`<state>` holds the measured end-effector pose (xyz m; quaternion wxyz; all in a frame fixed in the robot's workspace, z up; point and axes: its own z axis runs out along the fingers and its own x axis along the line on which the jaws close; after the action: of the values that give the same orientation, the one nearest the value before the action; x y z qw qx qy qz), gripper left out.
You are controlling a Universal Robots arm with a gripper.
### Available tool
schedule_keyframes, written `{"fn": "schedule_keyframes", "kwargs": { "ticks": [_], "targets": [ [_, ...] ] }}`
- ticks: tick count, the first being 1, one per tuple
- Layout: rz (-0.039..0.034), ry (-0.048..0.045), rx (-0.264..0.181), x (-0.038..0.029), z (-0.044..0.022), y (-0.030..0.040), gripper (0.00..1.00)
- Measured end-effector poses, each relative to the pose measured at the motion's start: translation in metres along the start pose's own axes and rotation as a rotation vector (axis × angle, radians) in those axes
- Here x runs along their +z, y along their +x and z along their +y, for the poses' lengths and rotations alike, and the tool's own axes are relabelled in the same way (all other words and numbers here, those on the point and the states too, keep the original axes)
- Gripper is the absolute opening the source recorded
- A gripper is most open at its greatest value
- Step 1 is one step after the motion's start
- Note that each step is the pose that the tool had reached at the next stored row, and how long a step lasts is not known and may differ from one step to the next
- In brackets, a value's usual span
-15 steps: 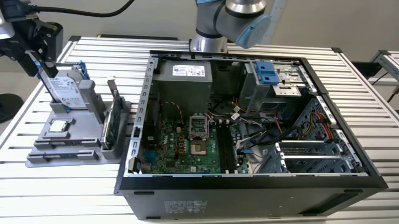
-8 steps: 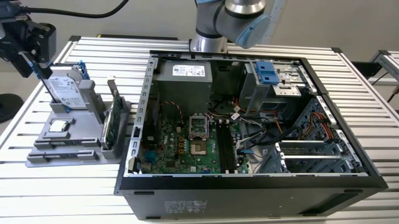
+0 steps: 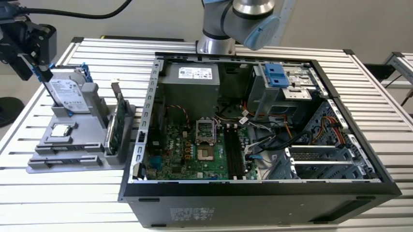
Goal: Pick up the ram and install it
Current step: 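Reach for the ram, then pick up the ram and move it above insertion slot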
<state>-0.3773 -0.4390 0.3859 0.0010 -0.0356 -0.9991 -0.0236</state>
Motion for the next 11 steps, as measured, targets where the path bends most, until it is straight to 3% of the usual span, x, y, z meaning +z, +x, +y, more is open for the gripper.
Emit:
{"fn": "schedule_keyframes", "kwargs": {
  "ticks": [8, 11],
  "targets": [
    [-0.0001, -0.0001, 0.002, 0.0000, 0.0000, 0.0001, 1.00],
    [-0.0015, -0.0001, 0.033, 0.0000, 0.0000, 0.0001, 1.00]
  ]
}}
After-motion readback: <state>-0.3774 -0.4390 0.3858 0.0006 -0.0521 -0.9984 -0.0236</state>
